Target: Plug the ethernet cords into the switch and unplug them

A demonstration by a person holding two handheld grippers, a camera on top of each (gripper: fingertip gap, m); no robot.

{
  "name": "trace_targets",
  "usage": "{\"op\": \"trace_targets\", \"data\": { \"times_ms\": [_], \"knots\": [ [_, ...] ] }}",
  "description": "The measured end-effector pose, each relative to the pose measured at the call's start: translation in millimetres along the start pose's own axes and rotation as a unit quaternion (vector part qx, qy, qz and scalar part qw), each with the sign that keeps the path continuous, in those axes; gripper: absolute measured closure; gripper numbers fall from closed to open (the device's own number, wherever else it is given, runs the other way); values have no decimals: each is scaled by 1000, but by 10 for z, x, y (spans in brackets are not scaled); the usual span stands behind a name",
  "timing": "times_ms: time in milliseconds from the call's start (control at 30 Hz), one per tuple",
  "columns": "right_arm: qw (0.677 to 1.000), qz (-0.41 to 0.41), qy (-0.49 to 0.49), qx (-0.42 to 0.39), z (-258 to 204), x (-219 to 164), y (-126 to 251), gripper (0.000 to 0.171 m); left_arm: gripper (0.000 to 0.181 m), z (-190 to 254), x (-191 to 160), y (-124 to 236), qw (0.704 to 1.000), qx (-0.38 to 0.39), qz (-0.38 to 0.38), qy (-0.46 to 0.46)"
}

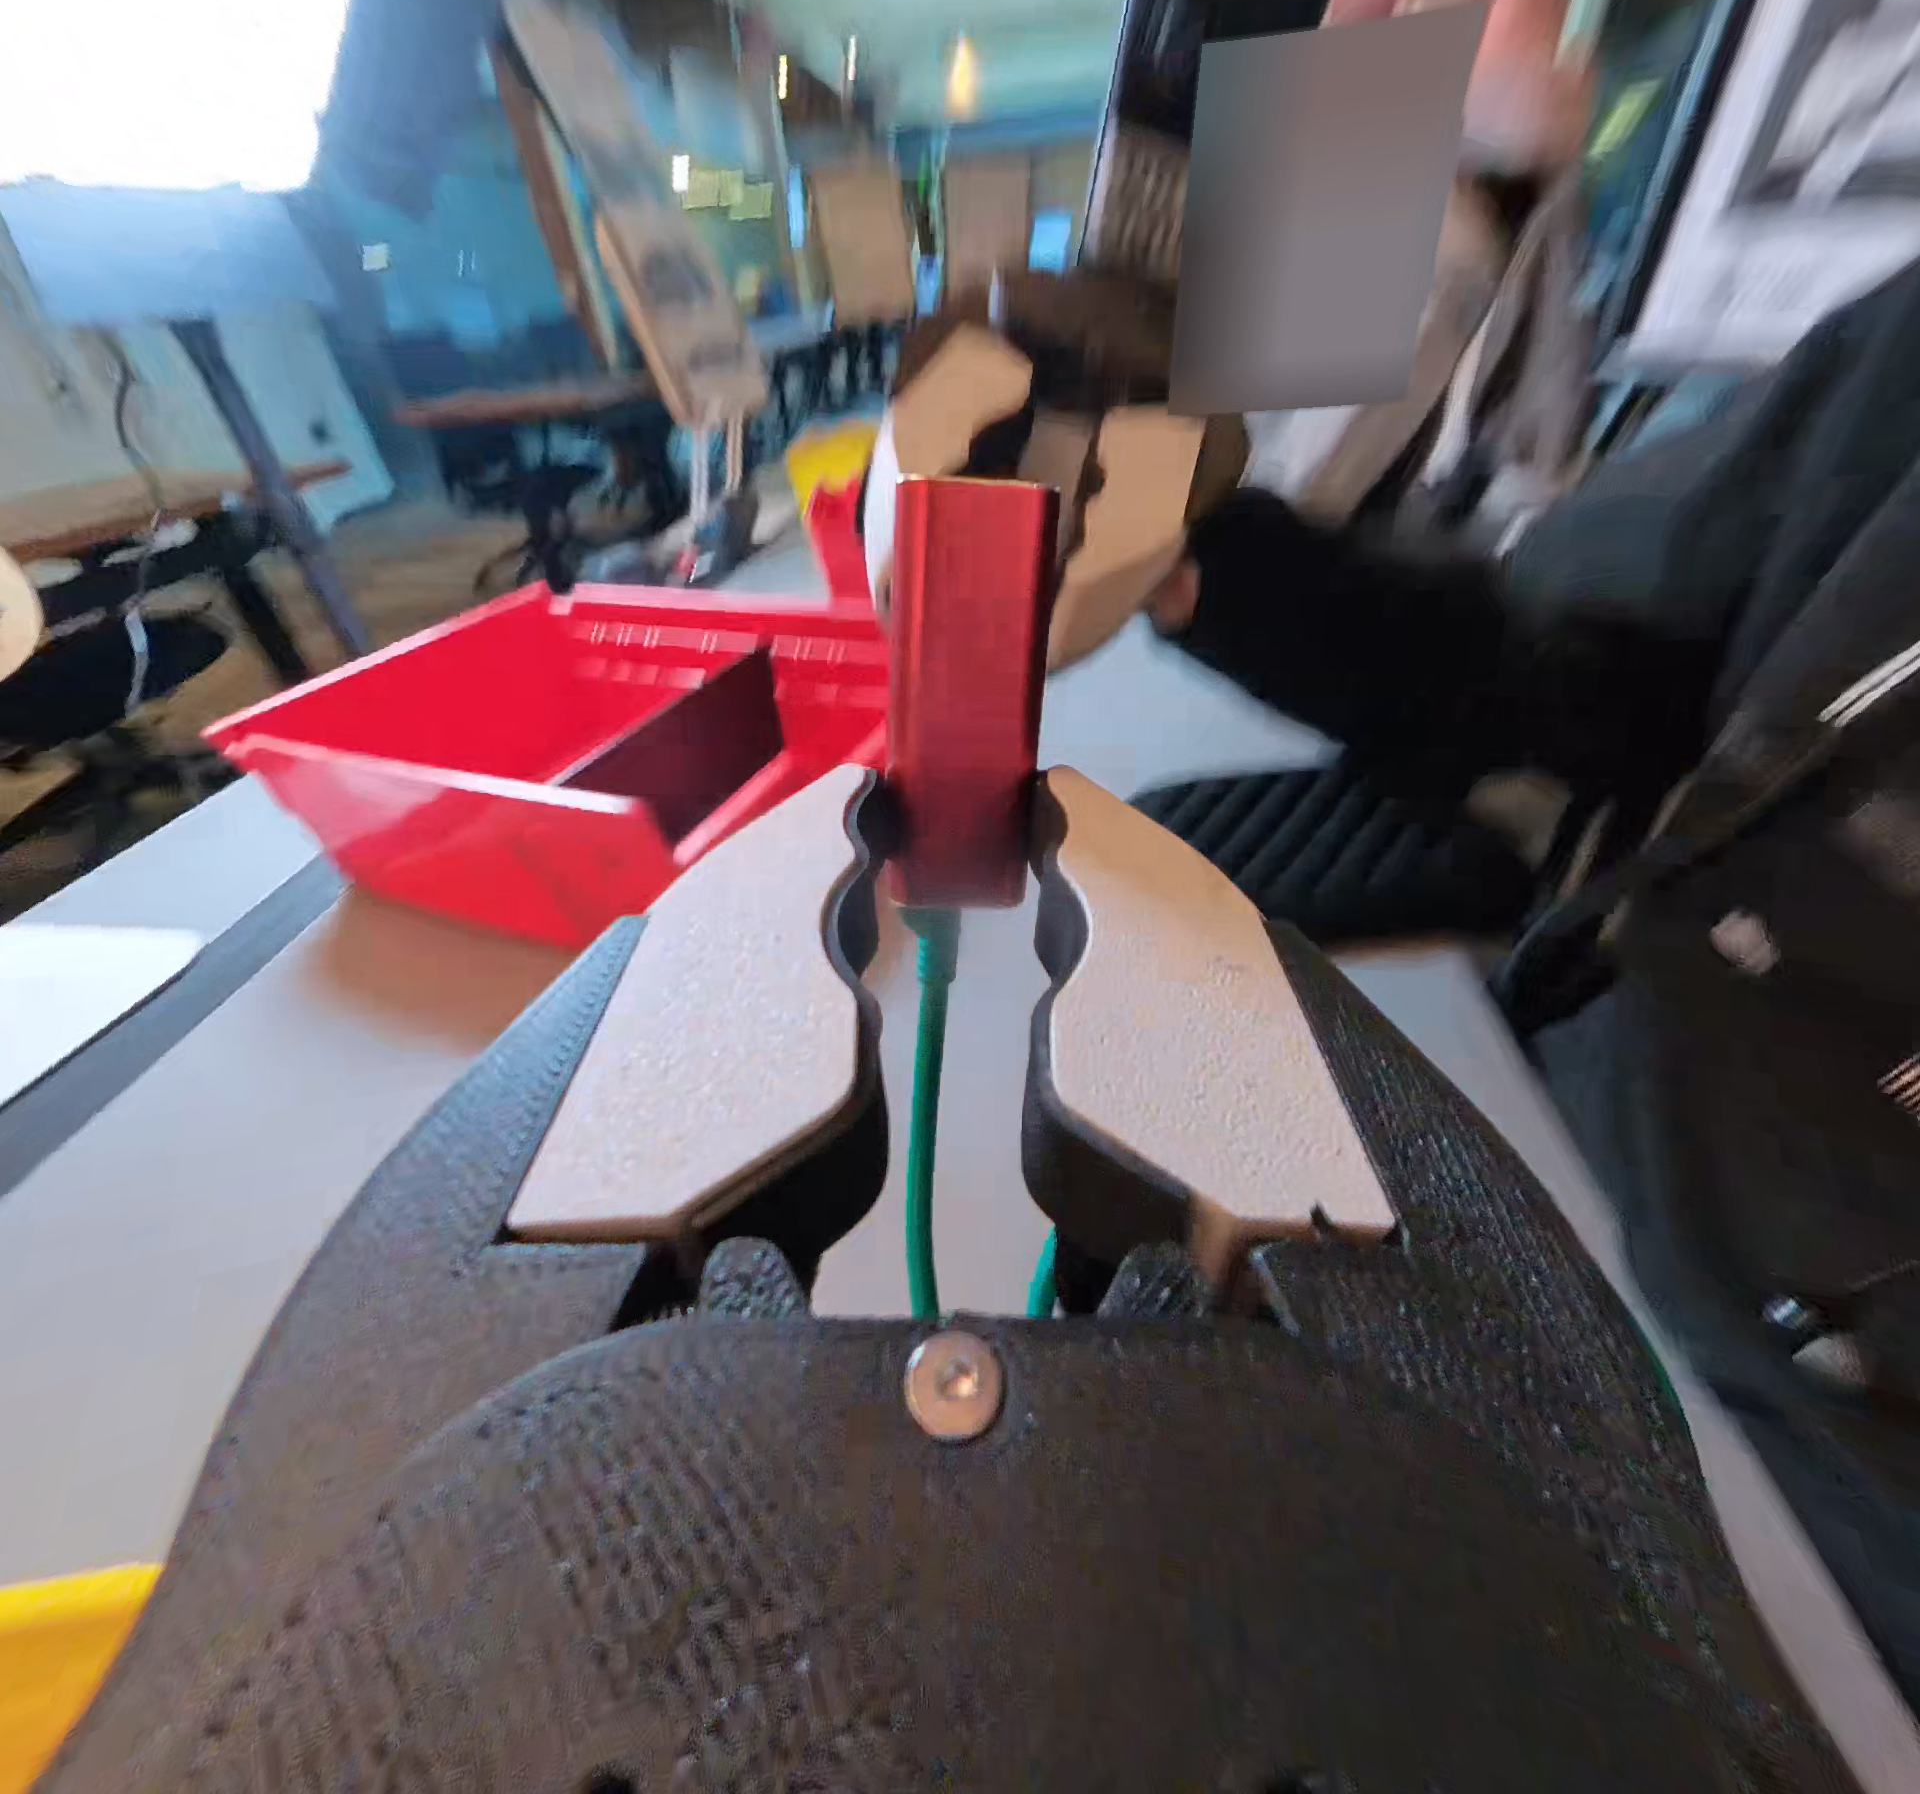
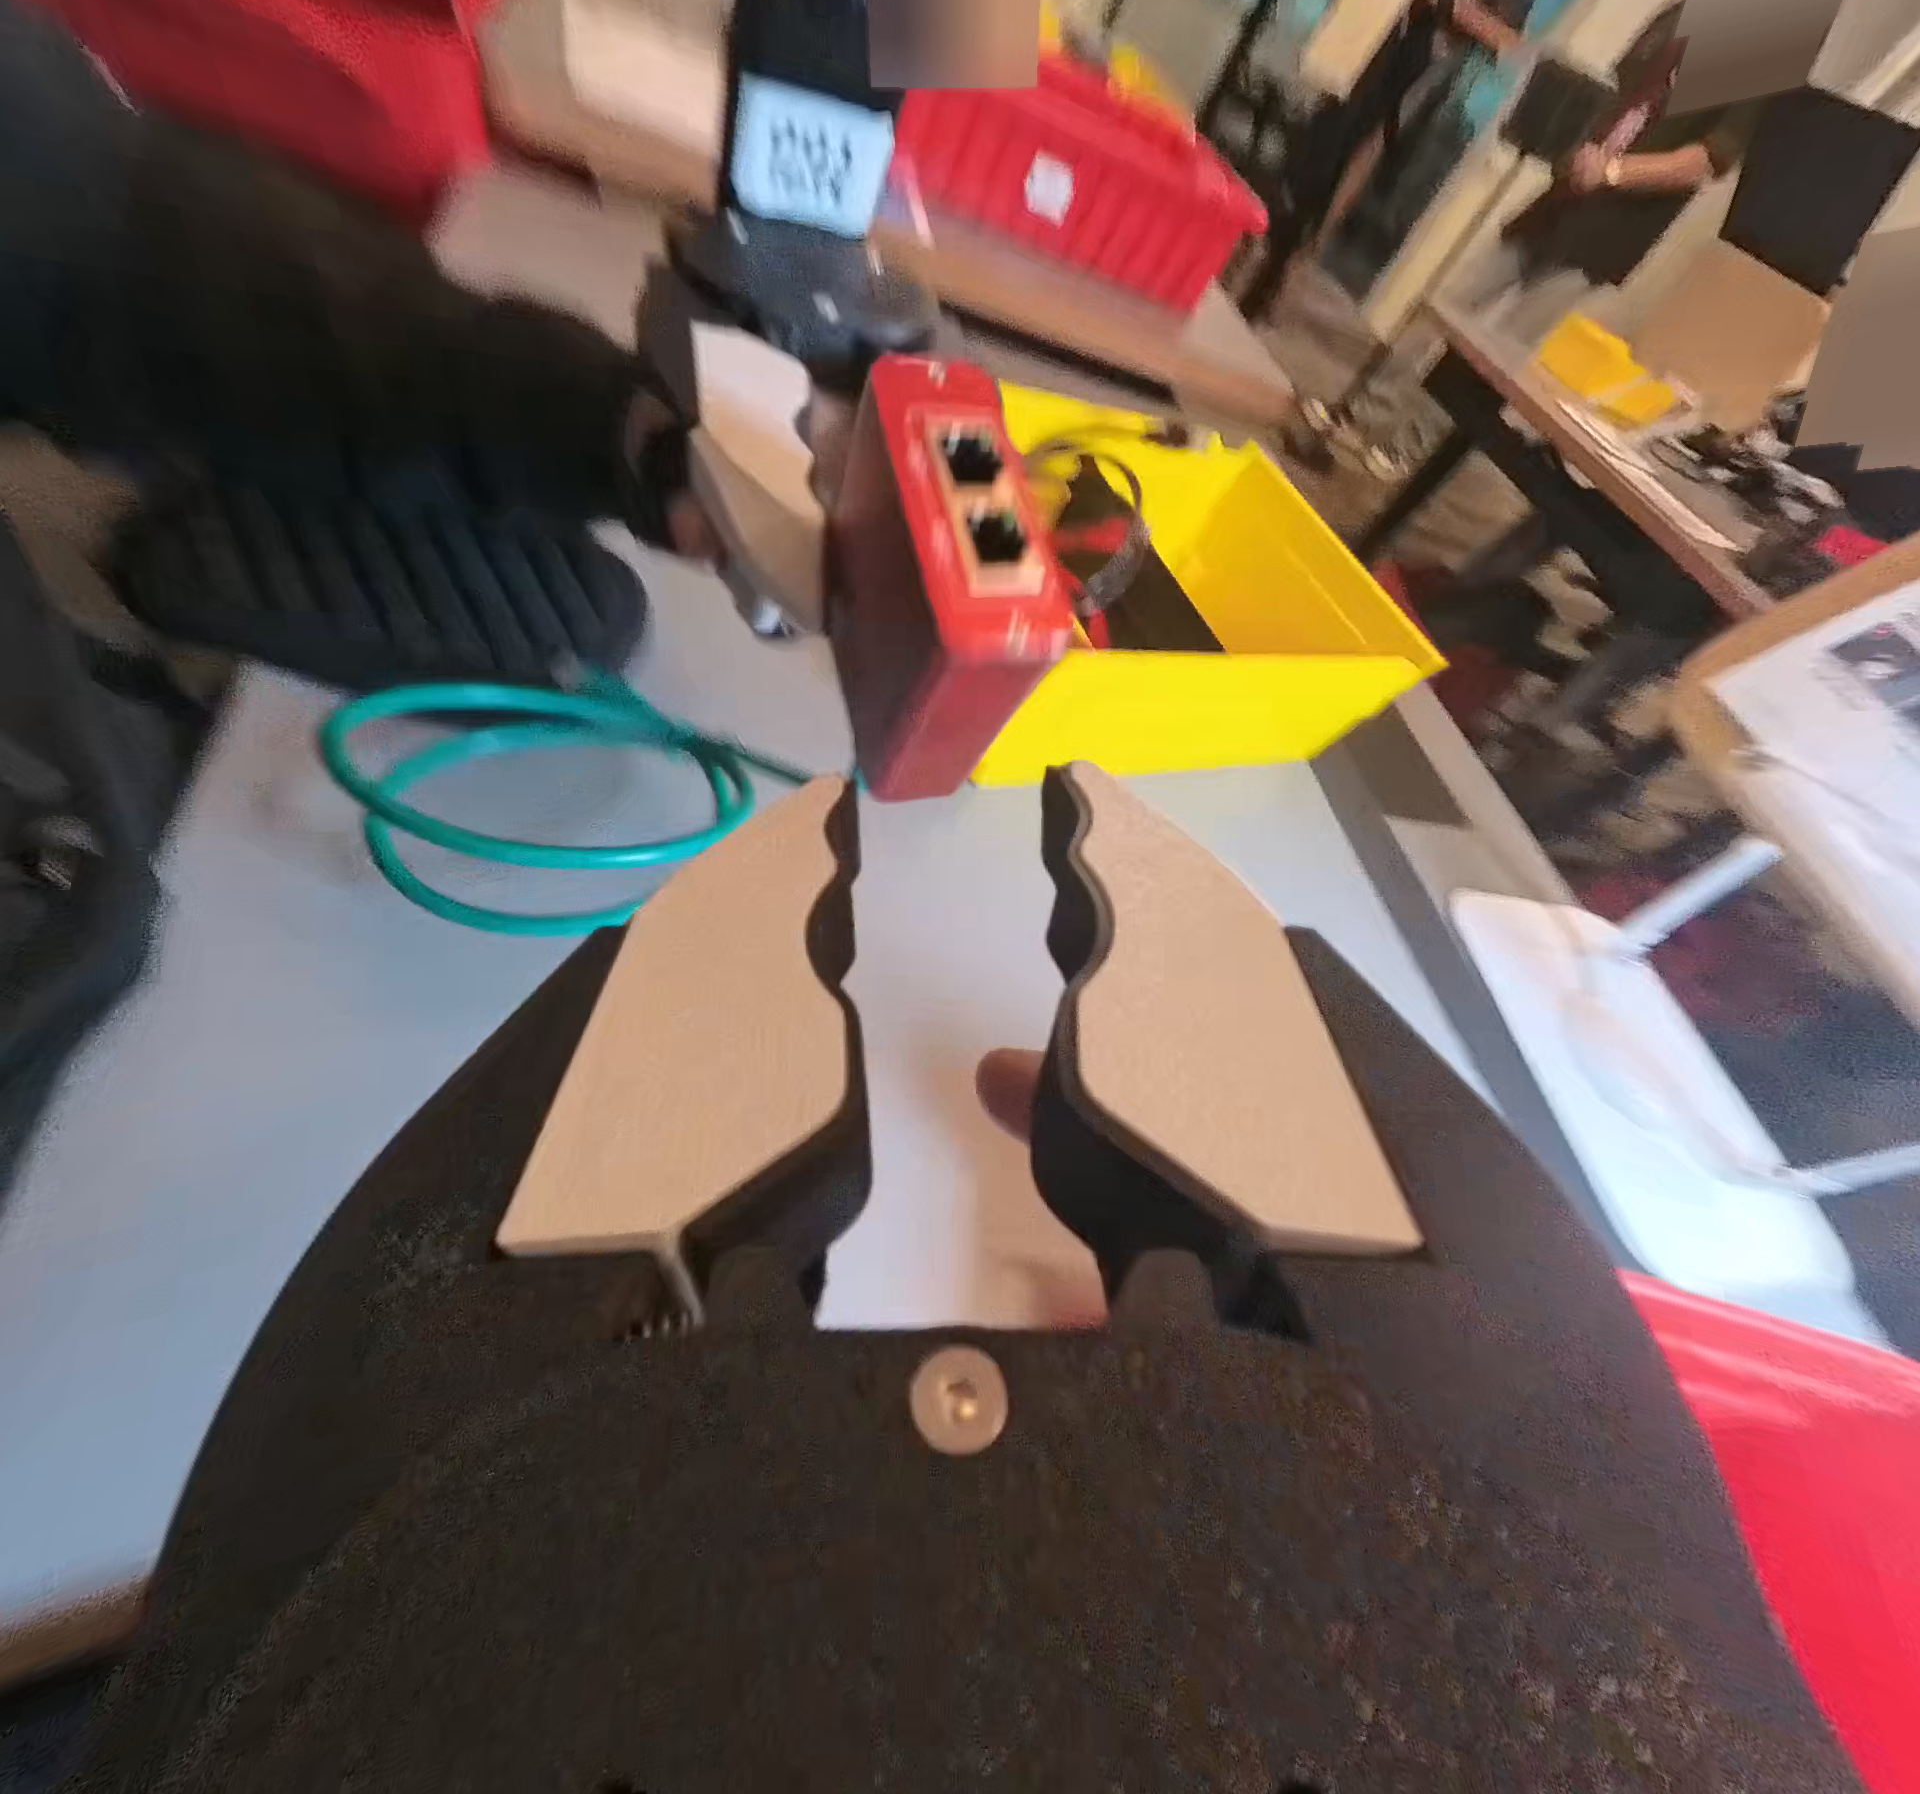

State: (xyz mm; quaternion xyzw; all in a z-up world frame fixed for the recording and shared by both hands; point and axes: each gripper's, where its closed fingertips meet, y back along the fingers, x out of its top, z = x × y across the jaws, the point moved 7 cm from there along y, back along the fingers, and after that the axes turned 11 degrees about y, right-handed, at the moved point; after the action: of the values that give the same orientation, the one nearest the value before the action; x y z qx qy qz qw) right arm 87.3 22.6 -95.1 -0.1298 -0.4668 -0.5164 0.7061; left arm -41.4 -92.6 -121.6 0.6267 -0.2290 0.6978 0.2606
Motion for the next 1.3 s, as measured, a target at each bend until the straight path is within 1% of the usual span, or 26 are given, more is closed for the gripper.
{"op": "trace_targets", "data": {
  "times_ms": [33, 100, 133, 167, 200, 233, 267, 300, 333, 400, 467, 533, 667, 733, 800, 867, 933, 1033, 1167, 1300],
  "knots": [
    [998, 44, -34, 7, -8, -22, -15, 136, 155, -2, 51, 39, 999, -21, 39, 23],
    [988, 124, -89, 28, -67, -55, -103, 132, 155, 17, 104, 63, 994, -48, 88, 43],
    [982, 146, -109, 40, -108, -56, -161, 131, 155, 35, 99, 46, 992, -56, 101, 48],
    [980, 151, -119, 49, -145, -53, -224, 130, 155, 54, 72, 14, 991, -65, 105, 53],
    [981, 145, -119, 50, -173, -49, -285, 131, 155, 73, 30, -24, 990, -75, 104, 60],
    [984, 135, -108, 48, -198, -46, -335, 135, 155, 90, -14, -58, 989, -86, 101, 66],
    [987, 127, -90, 39, -215, -45, -362, 144, 154, 94, -50, -82, 989, -90, 97, 71],
    [989, 121, -75, 30, -223, -49, -368, 144, 154, 84, -61, -78, 988, -90, 100, 73],
    [991, 111, -71, 28, -219, -60, -365, 145, 154, 69, -76, -75, 990, -84, 87, 71],
    [995, 85, -57, 14, -193, -88, -329, 145, 155, 7, -115, -62, 996, -48, 50, 62],
    [999, 32, -11, -19, -172, -128, -284, 145, 154, -43, -120, -6, 999, -5, 28, 27],
    [998, -17, 41, -40, -191, -151, -260, 145, 148, -47, -62, 47, 999, 44, 7, -29],
    [993, -56, 96, -44, -281, -152, -348, 145, 133, 27, -39, 21, 984, 104, -57, -130],
    [991, -64, 108, -38, -314, -174, -409, 145, 133, 73, -90, -29, 976, 117, -83, -166],
    [990, -74, 112, -36, -331, -215, -453, 145, 141, 111, -153, -70, 966, 123, -102, -203],
    [989, -83, 119, -33, -341, -265, -470, 145, 145, 128, -187, -83, 960, 125, -114, -225],
    [989, -77, 121, -36, -346, -284, -476, 145, 148, 126, -197, -75, 963, 114, -115, -216],
    [992, -50, 110, -38, -333, -252, -456, 143, 150, 96, -190, -46, 979, 85, -80, -169],
    [998, 19, 46, -30, -311, -197, -430, 139, 153, 89, -139, -23, 995, 32, -14, -97],
    [998, 66, -9, -17, -311, -157, -433, 135, 154, 116, -86, -27, 998, -12, 47, -47]
  ]
}}
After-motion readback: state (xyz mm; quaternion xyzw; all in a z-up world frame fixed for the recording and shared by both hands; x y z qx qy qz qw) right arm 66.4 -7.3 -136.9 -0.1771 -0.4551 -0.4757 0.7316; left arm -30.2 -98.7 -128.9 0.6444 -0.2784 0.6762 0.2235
